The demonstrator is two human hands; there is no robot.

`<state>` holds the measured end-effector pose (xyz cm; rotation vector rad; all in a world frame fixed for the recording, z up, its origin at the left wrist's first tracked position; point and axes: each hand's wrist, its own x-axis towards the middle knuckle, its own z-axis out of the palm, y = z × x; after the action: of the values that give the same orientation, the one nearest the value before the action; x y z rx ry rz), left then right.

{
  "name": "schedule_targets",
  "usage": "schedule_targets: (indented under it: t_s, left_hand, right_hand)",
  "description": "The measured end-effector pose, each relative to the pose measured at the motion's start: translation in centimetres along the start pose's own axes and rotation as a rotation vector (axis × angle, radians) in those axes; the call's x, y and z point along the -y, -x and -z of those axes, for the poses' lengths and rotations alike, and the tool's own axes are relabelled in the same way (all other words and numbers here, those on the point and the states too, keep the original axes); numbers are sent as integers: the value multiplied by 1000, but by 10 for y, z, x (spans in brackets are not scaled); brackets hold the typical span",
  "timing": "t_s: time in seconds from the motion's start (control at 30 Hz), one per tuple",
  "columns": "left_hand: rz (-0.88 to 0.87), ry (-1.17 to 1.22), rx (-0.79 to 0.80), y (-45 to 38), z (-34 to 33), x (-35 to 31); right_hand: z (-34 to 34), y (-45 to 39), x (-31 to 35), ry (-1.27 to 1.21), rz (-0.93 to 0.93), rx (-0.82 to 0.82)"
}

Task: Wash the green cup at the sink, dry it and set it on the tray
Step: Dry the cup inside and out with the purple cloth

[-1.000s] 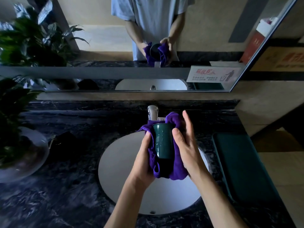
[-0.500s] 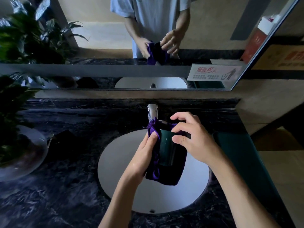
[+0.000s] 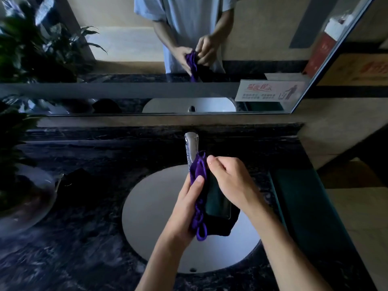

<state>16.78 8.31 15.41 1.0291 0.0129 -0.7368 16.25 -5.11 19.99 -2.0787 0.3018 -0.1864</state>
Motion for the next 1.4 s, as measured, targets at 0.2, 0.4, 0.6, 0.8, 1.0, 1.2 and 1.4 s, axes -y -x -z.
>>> schedule_targets:
  t_s: [0.2,0.4,0.6,0.8,1.0,1.2,1.4]
  left_hand:
    - [95,244,28,-6,5,0]
    - [-198,-398,96,-4,-7,-7]
    - [-24,-86,98,-3,-8,-11]
    - [229,258,100,2,-10,-10]
    - [-239,-494,18,-11,-14,2]
    - [176,303,119,-1,-15,0]
    - [-220,-344,20,-5,-13,2]
  right_hand:
    - [8,6,-8,-122,168,116]
    - [-4,2,-20,240,130,-106]
    - [-6,9,-22,-70,77,-139]
    - [3,15,-24,-293,71,-82]
    - [-3,4,-18,211,185,-214]
    - [-3,8,-17,-376,57,-250]
    - [-2,3,-19,169,255,-199]
